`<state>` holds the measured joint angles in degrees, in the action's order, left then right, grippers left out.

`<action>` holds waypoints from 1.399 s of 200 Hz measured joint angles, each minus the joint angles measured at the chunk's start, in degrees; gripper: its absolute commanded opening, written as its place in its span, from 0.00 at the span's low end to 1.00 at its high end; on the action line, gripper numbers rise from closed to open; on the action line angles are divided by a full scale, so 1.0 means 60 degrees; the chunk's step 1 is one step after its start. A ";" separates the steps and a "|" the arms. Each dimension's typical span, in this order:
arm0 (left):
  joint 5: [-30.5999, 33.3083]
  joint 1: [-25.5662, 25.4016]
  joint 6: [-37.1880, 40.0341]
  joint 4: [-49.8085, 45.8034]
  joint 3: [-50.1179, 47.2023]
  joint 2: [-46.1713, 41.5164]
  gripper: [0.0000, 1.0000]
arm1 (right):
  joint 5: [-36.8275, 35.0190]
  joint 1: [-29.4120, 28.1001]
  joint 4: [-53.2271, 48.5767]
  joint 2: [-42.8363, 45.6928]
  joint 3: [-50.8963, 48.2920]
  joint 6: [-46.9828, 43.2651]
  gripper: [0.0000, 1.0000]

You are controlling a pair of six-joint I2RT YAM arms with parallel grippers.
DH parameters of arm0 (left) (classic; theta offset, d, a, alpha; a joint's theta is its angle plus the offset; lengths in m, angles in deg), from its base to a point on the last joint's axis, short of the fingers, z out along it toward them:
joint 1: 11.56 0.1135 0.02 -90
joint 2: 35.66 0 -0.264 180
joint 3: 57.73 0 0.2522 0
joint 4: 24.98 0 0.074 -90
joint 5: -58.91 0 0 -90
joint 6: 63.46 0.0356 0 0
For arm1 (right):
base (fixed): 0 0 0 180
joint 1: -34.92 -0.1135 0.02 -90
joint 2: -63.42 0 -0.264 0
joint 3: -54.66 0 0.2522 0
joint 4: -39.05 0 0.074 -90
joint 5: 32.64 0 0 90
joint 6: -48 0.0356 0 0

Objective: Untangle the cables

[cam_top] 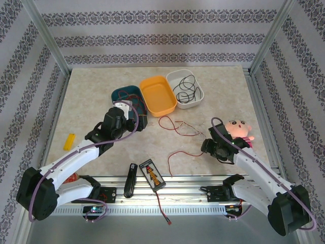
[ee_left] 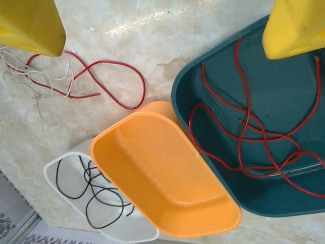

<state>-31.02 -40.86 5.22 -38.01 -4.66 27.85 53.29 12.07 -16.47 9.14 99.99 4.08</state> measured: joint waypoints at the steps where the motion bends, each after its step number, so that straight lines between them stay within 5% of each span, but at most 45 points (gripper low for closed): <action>1: 0.0000 0.0000 0.0004 0.0018 -0.0015 -0.0007 0.99 | 0.0000 -0.0004 0.0004 -0.0004 -0.0004 0.0011 0.65; 197: -0.0095 0.0000 0.0055 0.1293 -0.0597 0.0080 0.99 | -0.0419 -0.0809 0.1224 -0.2914 0.0448 0.0586 0.48; 212: -0.0157 0.0000 0.0055 0.1293 -0.0597 0.0106 0.99 | -0.0503 -0.0892 0.1326 -0.3224 0.0532 0.0656 0.40; 243: -0.0208 0.0000 0.0055 0.1311 -0.0597 0.0106 0.99 | -0.0619 -0.0922 0.1410 -0.3483 0.0532 0.0787 0.06; 280: -0.0226 -0.0058 0.0197 0.1315 -0.0597 0.0219 0.99 | -0.0692 -0.0925 0.1501 -0.3410 0.0532 0.0871 0.00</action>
<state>-32.37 -41.21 6.40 -30.12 -8.25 29.16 49.13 6.52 -7.47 -11.32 103.18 9.31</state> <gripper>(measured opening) 0.994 0.045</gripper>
